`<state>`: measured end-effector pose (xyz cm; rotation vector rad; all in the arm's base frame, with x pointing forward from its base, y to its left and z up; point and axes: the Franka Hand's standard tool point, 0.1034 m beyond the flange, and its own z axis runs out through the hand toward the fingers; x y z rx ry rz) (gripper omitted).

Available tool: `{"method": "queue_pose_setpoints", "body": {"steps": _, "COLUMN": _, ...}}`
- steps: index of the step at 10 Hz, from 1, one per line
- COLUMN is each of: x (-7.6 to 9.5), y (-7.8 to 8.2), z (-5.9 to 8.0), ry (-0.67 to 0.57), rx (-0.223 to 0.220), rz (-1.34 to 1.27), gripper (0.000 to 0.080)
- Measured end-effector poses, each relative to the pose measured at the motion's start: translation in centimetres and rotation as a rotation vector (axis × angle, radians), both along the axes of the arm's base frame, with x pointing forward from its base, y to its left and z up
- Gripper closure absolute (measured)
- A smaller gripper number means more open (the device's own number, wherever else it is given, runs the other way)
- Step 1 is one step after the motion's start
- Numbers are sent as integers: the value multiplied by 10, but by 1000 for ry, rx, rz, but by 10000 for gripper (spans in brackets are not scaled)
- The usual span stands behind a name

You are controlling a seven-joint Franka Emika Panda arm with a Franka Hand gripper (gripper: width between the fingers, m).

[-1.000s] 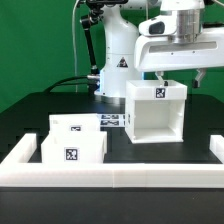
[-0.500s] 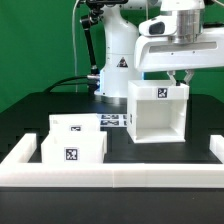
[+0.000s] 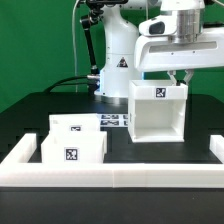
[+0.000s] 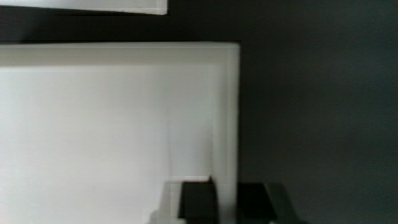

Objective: Assemble drawer

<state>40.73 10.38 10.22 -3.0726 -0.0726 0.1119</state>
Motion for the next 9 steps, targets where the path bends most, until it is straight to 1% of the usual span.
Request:
{"method": "queue_pose_setpoints", "body": {"steps": 1, "x": 3, "y": -1, "z": 1, "ry": 0, "rx": 1, "rz": -4, "gripper": 763}}
{"method": "queue_pose_setpoints", "body": {"steps": 4, "x": 30, "y": -2, "z": 0, "ry": -7, "rx": 14, "rz": -27, "gripper": 762}}
{"method": "queue_pose_setpoints", "body": {"steps": 7, "x": 73, "y": -4, "z": 0, "ry": -33, "rx": 32, "rz": -54, "gripper": 762}}
{"method": "queue_pose_setpoints", "body": {"steps": 8, "x": 85, "y": -2, "z": 1, "ry": -49, "rx": 38, "rz": -59, "gripper": 762}}
{"method": "queue_pose_setpoints", "body": {"steps": 9, "x": 94, "y": -1, "z": 1, "ry": -58, "rx": 42, "rz": -61, "gripper": 762}}
